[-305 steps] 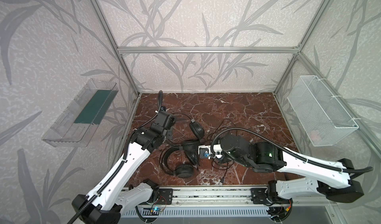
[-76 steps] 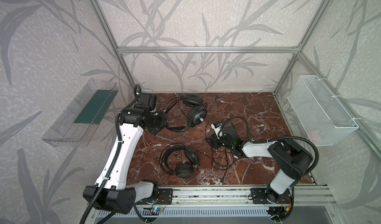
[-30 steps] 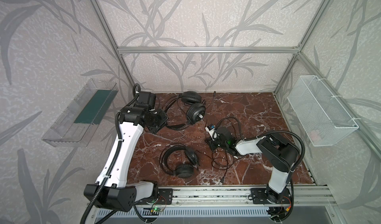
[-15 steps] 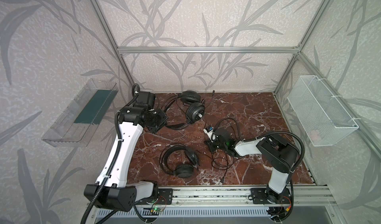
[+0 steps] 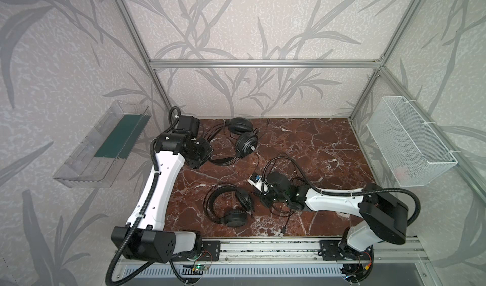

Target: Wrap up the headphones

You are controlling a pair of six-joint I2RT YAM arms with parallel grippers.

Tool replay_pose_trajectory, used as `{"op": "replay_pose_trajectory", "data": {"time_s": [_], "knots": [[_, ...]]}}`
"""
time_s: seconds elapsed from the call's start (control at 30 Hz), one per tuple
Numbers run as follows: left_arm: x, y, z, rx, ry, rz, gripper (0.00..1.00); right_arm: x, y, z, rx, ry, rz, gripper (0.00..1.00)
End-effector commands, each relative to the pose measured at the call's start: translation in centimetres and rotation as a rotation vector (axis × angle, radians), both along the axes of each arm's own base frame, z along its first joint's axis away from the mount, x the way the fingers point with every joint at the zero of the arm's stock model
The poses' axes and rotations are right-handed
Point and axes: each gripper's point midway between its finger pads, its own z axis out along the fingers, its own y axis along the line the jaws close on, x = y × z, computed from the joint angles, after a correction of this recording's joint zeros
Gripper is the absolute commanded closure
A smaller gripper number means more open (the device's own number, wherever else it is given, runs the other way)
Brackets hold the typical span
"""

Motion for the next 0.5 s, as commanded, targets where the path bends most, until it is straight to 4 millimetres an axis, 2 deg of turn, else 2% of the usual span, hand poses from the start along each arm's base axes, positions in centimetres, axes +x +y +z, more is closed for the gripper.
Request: {"op": "replay_pose_trajectory", "data": {"time_s": [0.0,0.13,0.2,0.47], "knots": [[1.0,0.6,-0.4,0.036,0.001,-0.001,1.0,-3.9,0.2,1.6,-0.066,0.023,0.176,1.0],[1.8,2.1,-1.2,0.131,0.022,0.015,1.0,-7.3,0.3,4.1,-0.111,-0.037,0.299,1.0],[2.2,2.8,-1.6,0.175,0.03,0.021,1.0,-8.1,0.1,5.7,-0.095,-0.052,0.329,1.0],[3.3,2.9,-3.6,0.211,0.095,-0.011,1.0,-9.7,-1.0,11.6,-0.009,-0.146,0.375,1.0]]}}
